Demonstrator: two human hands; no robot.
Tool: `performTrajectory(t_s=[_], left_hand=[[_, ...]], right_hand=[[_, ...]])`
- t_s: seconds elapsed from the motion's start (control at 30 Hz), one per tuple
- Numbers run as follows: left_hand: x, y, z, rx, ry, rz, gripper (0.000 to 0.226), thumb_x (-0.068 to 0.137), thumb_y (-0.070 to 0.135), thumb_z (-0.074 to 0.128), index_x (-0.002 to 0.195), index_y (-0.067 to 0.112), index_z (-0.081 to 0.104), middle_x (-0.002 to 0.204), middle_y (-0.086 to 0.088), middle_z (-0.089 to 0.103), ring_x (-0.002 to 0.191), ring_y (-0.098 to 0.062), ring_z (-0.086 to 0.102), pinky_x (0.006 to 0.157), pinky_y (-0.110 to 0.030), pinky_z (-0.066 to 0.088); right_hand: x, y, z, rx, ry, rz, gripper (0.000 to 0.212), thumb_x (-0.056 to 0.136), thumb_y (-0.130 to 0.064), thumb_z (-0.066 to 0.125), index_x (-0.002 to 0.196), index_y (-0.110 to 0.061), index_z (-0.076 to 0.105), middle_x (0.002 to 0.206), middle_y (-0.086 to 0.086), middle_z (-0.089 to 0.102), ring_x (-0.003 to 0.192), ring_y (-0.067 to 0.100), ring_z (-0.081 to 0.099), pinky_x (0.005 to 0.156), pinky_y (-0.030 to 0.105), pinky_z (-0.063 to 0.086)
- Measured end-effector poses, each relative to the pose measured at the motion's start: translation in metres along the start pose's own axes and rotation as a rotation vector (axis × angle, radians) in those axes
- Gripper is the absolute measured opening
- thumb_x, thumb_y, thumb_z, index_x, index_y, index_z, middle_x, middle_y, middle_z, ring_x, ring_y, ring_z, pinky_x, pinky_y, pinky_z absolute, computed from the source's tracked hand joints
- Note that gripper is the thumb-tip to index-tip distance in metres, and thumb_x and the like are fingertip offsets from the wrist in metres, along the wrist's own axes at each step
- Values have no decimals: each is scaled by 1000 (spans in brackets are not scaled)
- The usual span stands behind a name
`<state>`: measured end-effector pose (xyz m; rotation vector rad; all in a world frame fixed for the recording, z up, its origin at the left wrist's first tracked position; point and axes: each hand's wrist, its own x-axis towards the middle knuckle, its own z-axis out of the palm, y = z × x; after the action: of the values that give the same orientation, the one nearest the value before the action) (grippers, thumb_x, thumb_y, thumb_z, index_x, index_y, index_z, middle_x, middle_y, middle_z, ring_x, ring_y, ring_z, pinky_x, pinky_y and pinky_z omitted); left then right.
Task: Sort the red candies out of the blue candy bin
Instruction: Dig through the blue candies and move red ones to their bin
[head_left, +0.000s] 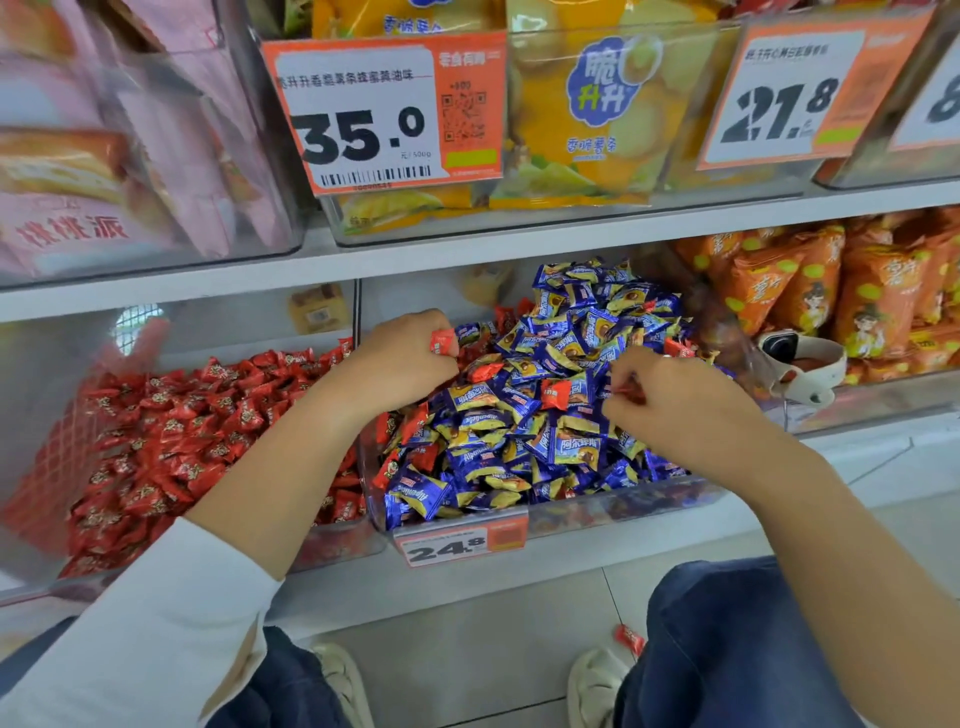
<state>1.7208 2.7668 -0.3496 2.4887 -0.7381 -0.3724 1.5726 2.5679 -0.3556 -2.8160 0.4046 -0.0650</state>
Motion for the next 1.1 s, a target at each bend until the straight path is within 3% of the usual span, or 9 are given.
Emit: performTrajectory(t_s=[0.17,0.27,0.4,0.5,0.6,0.7,0.87,0.97,1.1], left_hand=[[0,8,5,-37,-5,-50,12,96,17,42,103,24,49,81,2,53,83,-30,64,54,-28,38],[0,14,9,23,-13,-30,14,100,28,39,110,22,46,83,1,55,79,-25,63,59,-29,37],[-1,17,12,84,74,0,30,89,48,56,95,19,52,85,7,53,77,-14,50,62,-29,35],[2,18,17,161,8,-1,38,82,56,60,96,21,54,82,9,52,81,-14,52,60,-27,36],[7,17,26,208,-57,-8,34,85,52,58,90,19,51,76,8,48,79,-17,50,56,-26,32],[6,20,29,202,-6,-7,30,89,47,55,88,19,48,74,5,49,81,-22,53,56,-30,32],[-4,22,11,140,157,31,28,87,37,60,96,13,49,83,-4,53,81,-26,51,62,-32,32],[-11,14,-2,156,189,53,26,85,30,62,98,11,49,85,-8,56,81,-27,52,63,-33,36],[-27,2,-19,214,159,151,24,81,28,64,104,26,58,82,-7,65,68,-23,56,68,-34,46]], right_hand=[[5,-4,-7,114,198,0,17,90,-36,53,82,-21,52,59,1,56,59,19,54,58,32,45],[7,-12,0,99,210,-111,26,93,-41,50,87,-20,64,63,-1,59,57,15,53,54,26,41],[9,-23,12,89,133,-283,29,95,-25,53,121,-28,63,115,-1,58,87,18,61,75,32,51],[13,-26,20,-87,1,-242,35,91,-37,56,124,-25,60,125,0,47,100,25,60,82,37,51],[15,-30,24,-149,-1,-225,29,92,-36,56,115,-19,62,122,5,45,92,29,60,76,38,52],[14,-28,22,-11,43,-242,23,94,-32,54,104,-13,63,115,6,48,81,27,60,74,37,50],[13,1,-11,251,345,-68,33,98,-34,44,90,-7,61,82,6,56,76,24,54,63,28,29],[6,32,-27,333,417,94,36,93,-44,49,84,-9,55,66,5,56,67,26,59,58,32,38],[1,55,-22,462,351,167,25,85,-35,67,86,-14,53,71,5,59,65,24,64,63,41,53]])
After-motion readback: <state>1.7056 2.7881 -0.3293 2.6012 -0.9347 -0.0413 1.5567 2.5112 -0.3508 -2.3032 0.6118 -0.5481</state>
